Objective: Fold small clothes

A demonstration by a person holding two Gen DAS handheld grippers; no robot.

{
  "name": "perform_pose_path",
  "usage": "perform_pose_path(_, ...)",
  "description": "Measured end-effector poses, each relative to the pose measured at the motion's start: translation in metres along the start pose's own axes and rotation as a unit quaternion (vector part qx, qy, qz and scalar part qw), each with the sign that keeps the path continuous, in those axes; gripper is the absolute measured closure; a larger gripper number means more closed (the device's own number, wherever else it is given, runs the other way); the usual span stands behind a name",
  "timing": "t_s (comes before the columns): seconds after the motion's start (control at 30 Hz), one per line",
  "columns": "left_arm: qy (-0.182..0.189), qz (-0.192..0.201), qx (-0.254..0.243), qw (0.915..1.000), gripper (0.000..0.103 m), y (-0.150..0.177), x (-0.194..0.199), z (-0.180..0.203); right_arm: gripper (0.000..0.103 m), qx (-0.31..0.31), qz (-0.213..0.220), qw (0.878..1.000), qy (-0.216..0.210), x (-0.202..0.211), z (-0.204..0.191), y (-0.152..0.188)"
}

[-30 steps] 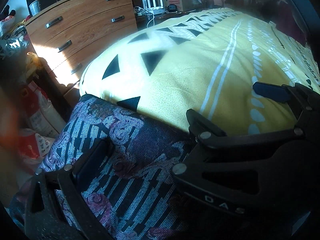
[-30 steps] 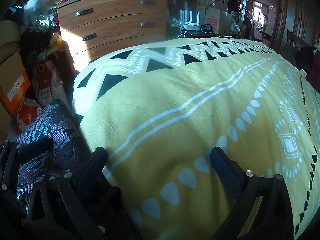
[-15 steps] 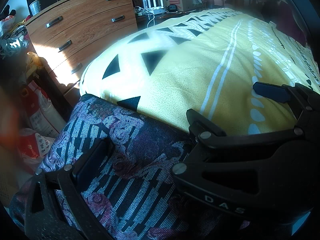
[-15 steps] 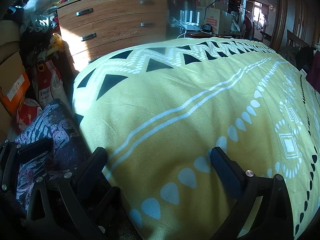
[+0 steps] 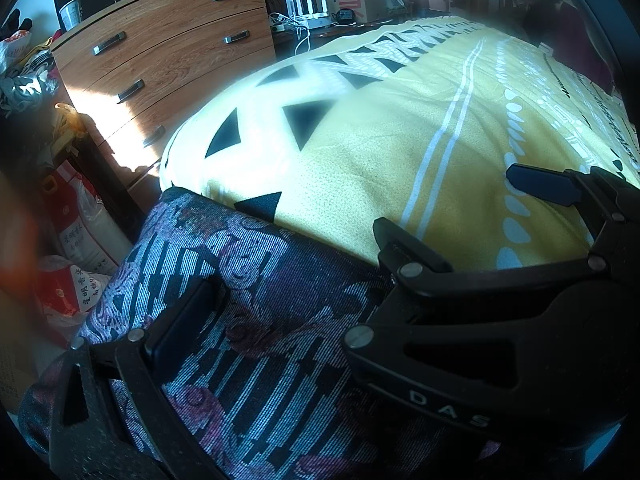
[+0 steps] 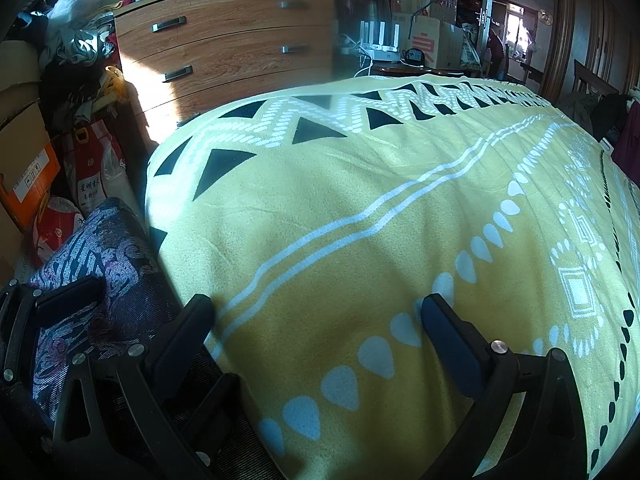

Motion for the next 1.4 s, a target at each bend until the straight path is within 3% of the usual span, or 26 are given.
perform_pose_path(1.4, -0.001, 0.0, 0.0, 1.0, 0.0, -0.0002, -0.001, 0.0003, 0.0, 0.0, 0.0, 1.0, 0.0, 0.0, 0.002, 0.0002)
Point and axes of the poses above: each gripper's, at about its wrist camera, not at the fingertips, and x roughly against the way its jaws point, z to its right, y to its underside, the point moved 8 cm from there along -x, roughly the way its jaws point, and after that the axes turned 2 degrees about -x, right-handed, at the moved point
